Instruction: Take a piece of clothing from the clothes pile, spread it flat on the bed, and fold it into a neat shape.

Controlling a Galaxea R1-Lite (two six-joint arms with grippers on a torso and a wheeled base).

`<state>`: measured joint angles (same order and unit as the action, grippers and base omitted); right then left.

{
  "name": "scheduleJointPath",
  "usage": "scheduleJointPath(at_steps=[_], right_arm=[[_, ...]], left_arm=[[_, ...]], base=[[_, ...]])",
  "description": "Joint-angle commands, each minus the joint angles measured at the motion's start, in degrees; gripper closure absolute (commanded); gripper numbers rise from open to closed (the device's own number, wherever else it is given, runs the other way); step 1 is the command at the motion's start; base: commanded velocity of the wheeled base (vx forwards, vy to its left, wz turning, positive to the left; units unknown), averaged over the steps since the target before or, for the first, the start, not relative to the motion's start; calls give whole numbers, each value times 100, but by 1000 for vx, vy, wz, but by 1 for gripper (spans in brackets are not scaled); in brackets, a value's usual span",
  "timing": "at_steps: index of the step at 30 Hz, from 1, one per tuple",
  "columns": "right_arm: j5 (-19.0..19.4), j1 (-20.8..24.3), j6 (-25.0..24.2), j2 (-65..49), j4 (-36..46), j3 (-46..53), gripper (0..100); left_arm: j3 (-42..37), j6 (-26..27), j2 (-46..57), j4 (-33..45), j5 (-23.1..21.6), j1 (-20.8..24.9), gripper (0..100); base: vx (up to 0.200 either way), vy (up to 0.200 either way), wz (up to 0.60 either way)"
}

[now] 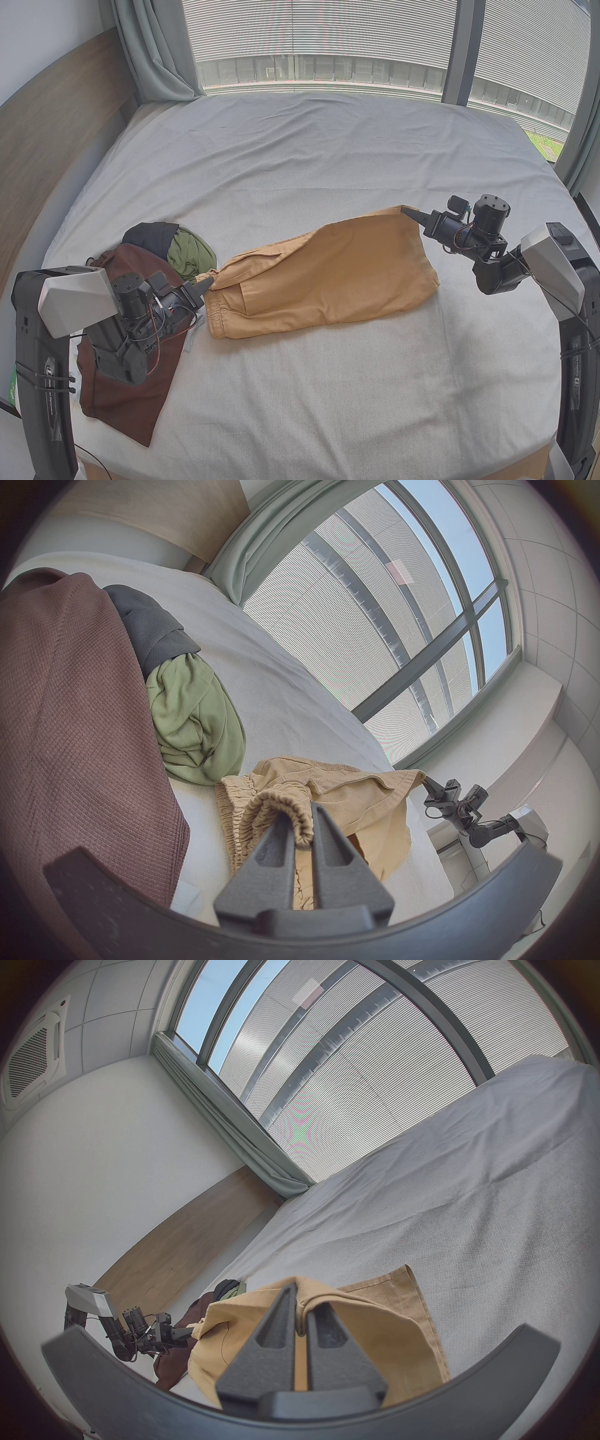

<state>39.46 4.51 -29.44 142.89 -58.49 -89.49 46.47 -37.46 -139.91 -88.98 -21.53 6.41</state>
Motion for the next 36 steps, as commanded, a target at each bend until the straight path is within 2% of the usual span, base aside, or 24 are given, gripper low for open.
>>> scheduleJointPath(at_steps=[1, 8, 9, 11, 12, 16, 18, 23, 32, 36], right_arm=[[0, 32, 8, 11, -4, -33, 100], [0, 59, 17, 55, 31, -77, 100], [0, 59, 17, 64, 31, -77, 0], [0, 59, 26, 90, 31, -121, 0], [0, 59, 17, 108, 31, -174, 0], [-61, 41, 26, 222, 31, -359, 0], [-88, 32, 26, 196, 31, -315, 0], [-88, 68, 26, 29, -4, 11, 0], [-132, 252, 26, -437, -400, 1241, 0], [-457, 322, -18, -455, -787, 1777, 0]], left_arm=[[2, 2, -19, -5, 0, 0, 100], [11, 2, -10, -5, 8, 0, 100], [20, 2, -10, -5, 8, 0, 100], [46, 2, -19, -5, 8, 0, 100], [64, -7, -19, -5, 8, -8, 0], [231, -24, -19, -5, 131, -61, 0], [301, -42, -1, -5, 281, -105, 0], [301, -33, 17, -5, 298, -123, 0], [64, -42, 280, -5, 246, -88, 0], [11, -24, 359, -5, 246, -52, 0]], base=[[0, 0, 0], [0, 0, 0], [0, 0, 0], [0, 0, 0], [0, 0, 0], [0, 0, 0], [0, 0, 0], [0, 0, 0], [0, 0, 0], [0, 0, 0]])
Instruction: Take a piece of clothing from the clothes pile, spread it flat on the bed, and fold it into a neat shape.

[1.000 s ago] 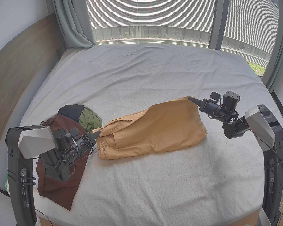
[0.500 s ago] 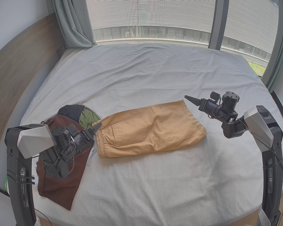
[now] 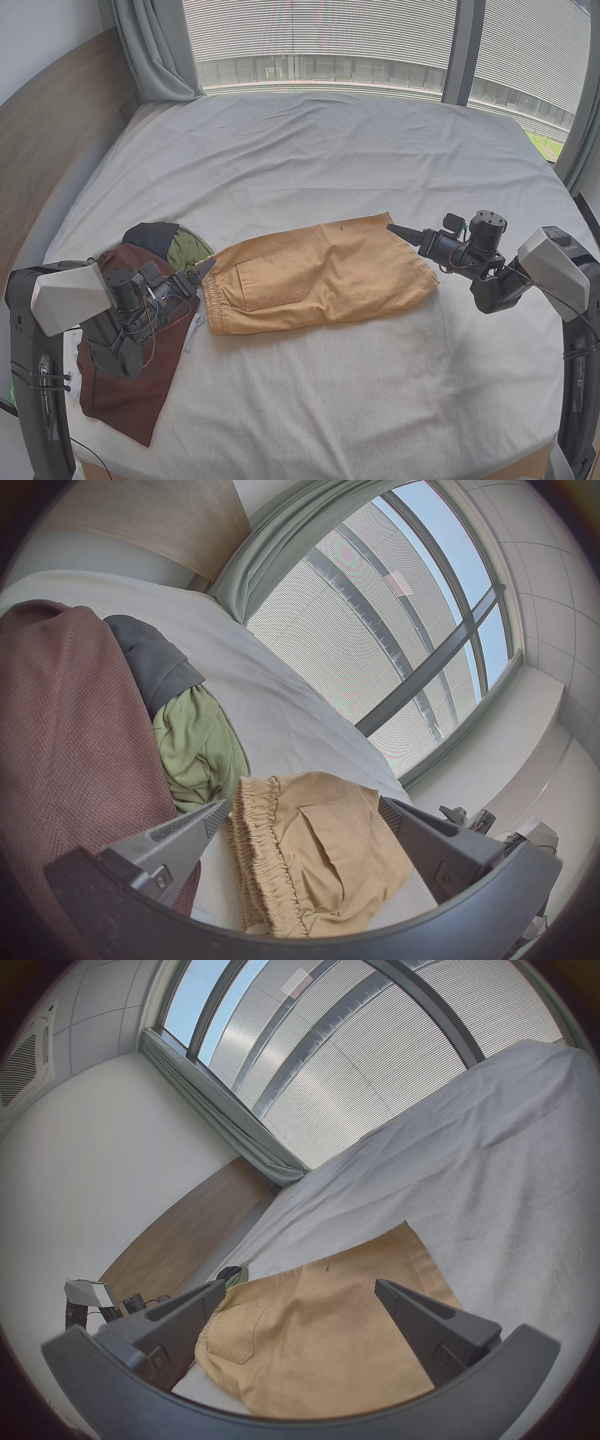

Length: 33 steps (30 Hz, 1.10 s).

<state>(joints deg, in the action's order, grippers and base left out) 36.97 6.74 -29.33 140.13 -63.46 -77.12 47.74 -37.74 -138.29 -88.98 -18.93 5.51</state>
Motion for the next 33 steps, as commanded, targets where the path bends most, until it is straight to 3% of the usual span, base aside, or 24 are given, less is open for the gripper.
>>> scheduleJointPath(at_steps=[1, 22, 33], right_arm=[[-261, 108, -38, -179, -412, 689, 0], [-604, 258, -547, -293, -2320, 3027, 0], [-604, 222, -574, -302, -2293, 3247, 0]], left_arm=[[-133, 12, 197, -5, -14, 38, 0], [-230, 56, 197, -23, -199, 64, 0], [-467, 338, 329, -5, -251, 55, 0]], base=[[0, 0, 0], [0, 0, 0], [0, 0, 0]])
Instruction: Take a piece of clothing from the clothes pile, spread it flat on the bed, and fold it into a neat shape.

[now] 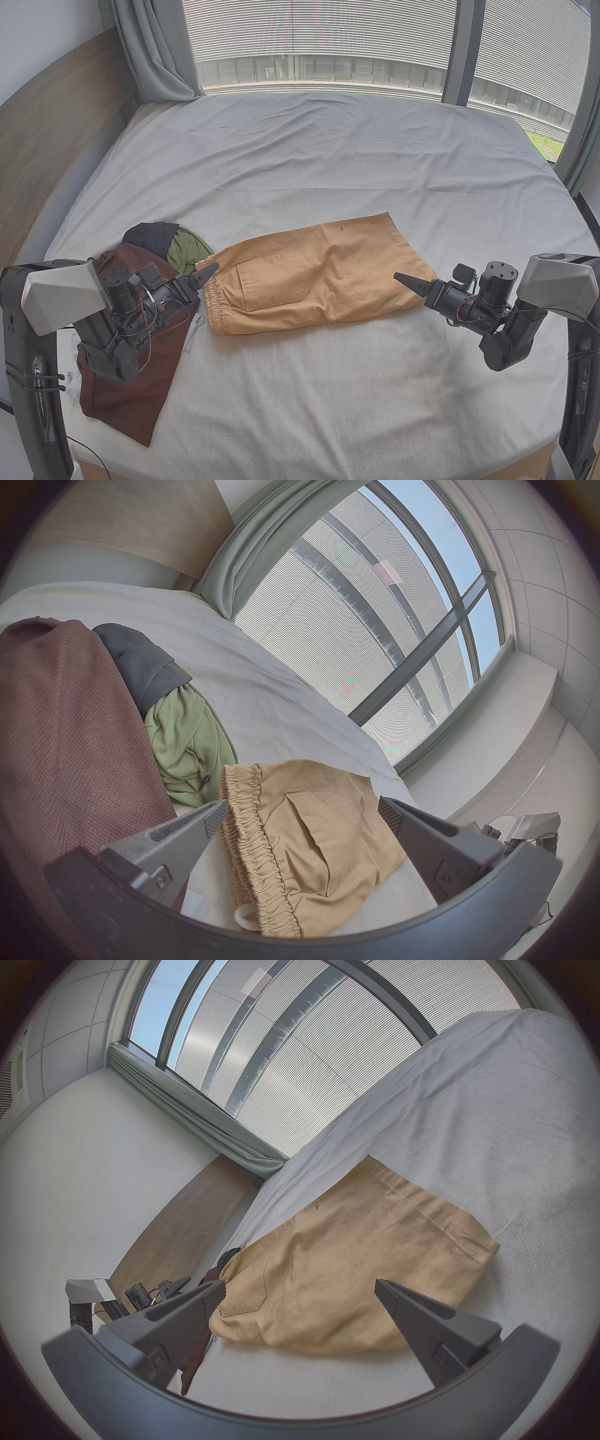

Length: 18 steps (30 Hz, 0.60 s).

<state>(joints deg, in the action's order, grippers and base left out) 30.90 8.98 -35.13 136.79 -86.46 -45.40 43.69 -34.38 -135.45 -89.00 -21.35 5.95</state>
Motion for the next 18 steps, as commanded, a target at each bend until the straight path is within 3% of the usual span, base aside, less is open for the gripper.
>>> scheduleJointPath(at_steps=[1, 18], right_arm=[[3, 7, 6, 58, -3, 75, 0], [3, 7, 15, 401, 173, 84, 0]], left_arm=[[-98, 10, 45, -3, -1, 20, 0], [-238, -25, 115, -3, -168, -32, 0]], base=[[0, 0, 0], [0, 0, 0]])
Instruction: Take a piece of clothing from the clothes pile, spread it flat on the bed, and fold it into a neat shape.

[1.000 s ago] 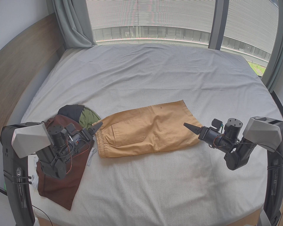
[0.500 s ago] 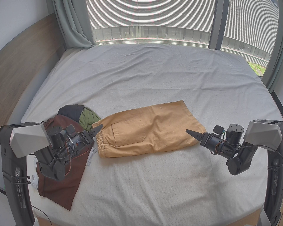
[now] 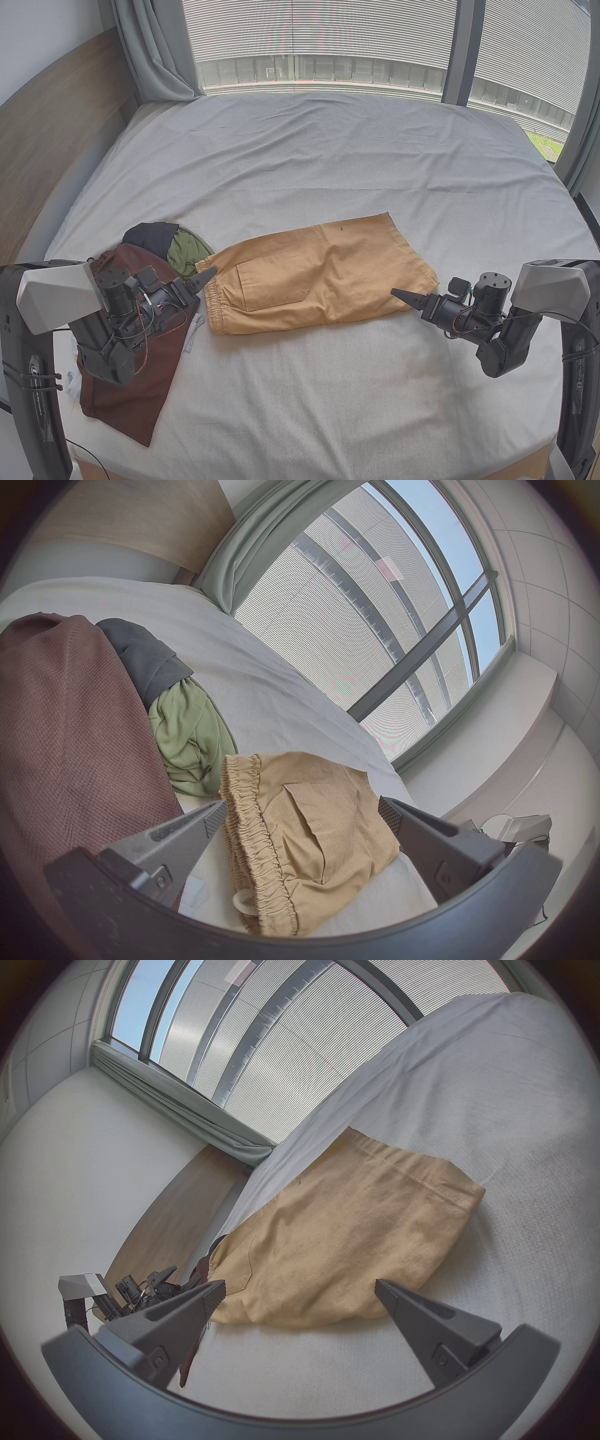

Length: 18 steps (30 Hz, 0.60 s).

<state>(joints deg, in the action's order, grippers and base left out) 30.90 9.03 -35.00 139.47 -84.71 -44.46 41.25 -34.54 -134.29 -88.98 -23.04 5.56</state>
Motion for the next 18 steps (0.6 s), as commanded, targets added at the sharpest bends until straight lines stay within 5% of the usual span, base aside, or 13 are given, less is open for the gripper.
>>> scheduleJointPath(at_steps=[1, 18], right_arm=[[3, 2, 2, 133, -1, -10, 0], [3, 55, 19, 502, -37, -45, 0]], left_arm=[[6, -9, -1, -5, 1, 7, 0], [14, -9, 8, -5, 1, -29, 0]], base=[[0, 0, 0], [0, 0, 0]])
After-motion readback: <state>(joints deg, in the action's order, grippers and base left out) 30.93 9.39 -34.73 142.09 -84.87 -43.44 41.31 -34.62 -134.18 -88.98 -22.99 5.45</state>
